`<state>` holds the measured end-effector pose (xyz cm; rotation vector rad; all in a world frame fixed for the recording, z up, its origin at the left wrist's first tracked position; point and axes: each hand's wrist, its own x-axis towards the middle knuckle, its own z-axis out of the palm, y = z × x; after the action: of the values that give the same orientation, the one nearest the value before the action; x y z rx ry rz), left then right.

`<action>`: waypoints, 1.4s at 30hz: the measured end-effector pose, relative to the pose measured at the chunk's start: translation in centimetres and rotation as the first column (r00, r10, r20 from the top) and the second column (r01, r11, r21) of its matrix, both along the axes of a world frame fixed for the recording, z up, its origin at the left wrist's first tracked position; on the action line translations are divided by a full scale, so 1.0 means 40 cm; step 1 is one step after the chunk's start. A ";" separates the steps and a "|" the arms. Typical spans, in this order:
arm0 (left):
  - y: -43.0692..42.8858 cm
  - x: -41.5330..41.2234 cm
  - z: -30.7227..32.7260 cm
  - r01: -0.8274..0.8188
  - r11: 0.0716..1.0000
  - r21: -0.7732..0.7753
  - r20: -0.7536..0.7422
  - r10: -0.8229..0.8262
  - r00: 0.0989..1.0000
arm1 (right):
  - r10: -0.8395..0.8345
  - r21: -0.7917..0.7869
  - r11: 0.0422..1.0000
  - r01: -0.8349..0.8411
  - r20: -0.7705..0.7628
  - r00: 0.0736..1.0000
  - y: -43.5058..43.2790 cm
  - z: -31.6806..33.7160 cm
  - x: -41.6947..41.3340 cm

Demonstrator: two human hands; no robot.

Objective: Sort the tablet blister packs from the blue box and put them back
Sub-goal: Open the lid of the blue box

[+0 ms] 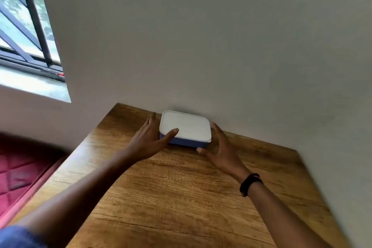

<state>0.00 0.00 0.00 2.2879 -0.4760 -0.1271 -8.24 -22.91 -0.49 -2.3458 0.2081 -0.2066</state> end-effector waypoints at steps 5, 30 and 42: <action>-0.037 0.044 -0.113 -0.018 0.999 -0.046 0.049 0.020 0.999 | 0.024 0.066 0.997 -0.027 0.051 0.998 -0.010 -0.109 0.067; 0.142 -0.329 -0.156 0.050 0.954 -0.297 0.243 0.025 0.970 | -0.152 0.075 0.988 0.133 0.385 0.910 0.123 -0.138 -0.344; 0.076 -0.163 -0.117 0.034 0.883 -0.468 0.203 0.070 0.977 | 0.281 -0.268 0.935 -0.234 0.156 0.947 0.000 -0.089 -0.282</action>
<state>-6.53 3.05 -4.69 1.8300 -0.5304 0.2288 -19.54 -22.91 -4.05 -2.5488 -0.2353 -0.3437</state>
